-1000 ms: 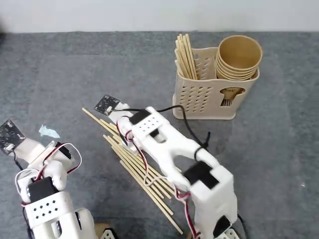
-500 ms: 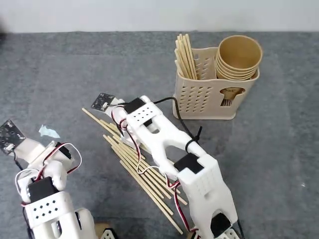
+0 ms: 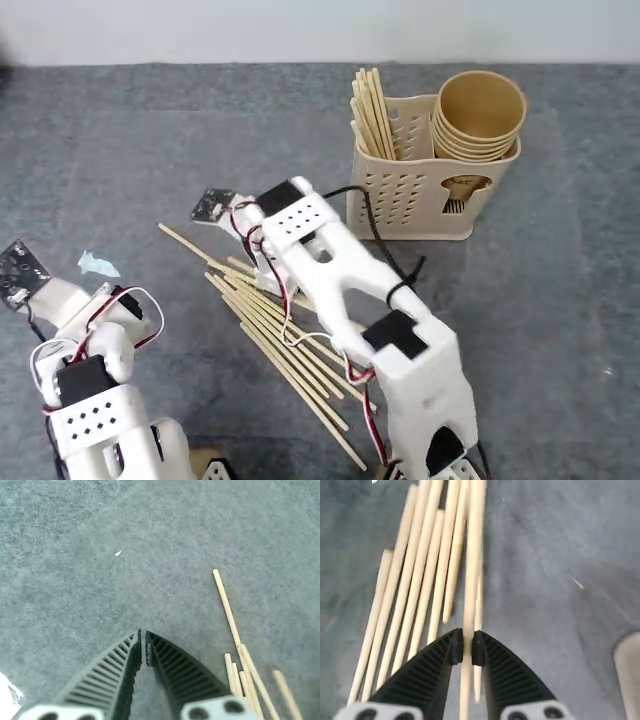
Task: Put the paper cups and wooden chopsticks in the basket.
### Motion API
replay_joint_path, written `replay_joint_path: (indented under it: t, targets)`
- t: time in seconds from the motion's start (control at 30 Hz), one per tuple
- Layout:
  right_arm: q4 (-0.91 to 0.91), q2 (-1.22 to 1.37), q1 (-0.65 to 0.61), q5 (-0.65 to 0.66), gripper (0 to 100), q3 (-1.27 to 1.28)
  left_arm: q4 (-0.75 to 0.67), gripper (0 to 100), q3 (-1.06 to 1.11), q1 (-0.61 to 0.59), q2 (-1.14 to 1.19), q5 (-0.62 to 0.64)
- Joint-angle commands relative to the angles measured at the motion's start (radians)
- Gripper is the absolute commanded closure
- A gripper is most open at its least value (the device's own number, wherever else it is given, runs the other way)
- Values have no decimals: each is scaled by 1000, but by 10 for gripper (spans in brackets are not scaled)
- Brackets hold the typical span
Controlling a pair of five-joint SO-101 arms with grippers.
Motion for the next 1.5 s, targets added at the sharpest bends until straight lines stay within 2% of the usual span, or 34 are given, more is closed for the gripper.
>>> replay_joint_path:
  t: [0.0, 0.3, 0.43, 0.53, 0.73, 1.03, 1.3, 1.47]
  targets:
    - [64, -162, 45, 48, 989, -23, -21, 985, -2, -3, -25, -6]
    - [162, -513, 88, 115, 989, -25, -21, 985, -2, -3, -25, -6]
    - [122, -677, 94, 117, 989, -46, -21, 985, -2, -3, -25, -6]
    - [50, -776, 147, 100, 988, -97, -21, 985, -2, -3, -25, -6]
    - [-150, -872, 266, 21, 989, -152, -21, 985, -2, -3, -25, -6]
    - [-562, -883, 375, -172, 990, -141, -21, 985, -2, -2, -25, -6]
    - [-941, -895, 463, -353, 990, 193, -21, 985, -2, -2, -25, -6]
    - [-1158, -895, 483, -374, 990, 399, -21, 985, -2, -2, -25, -6]
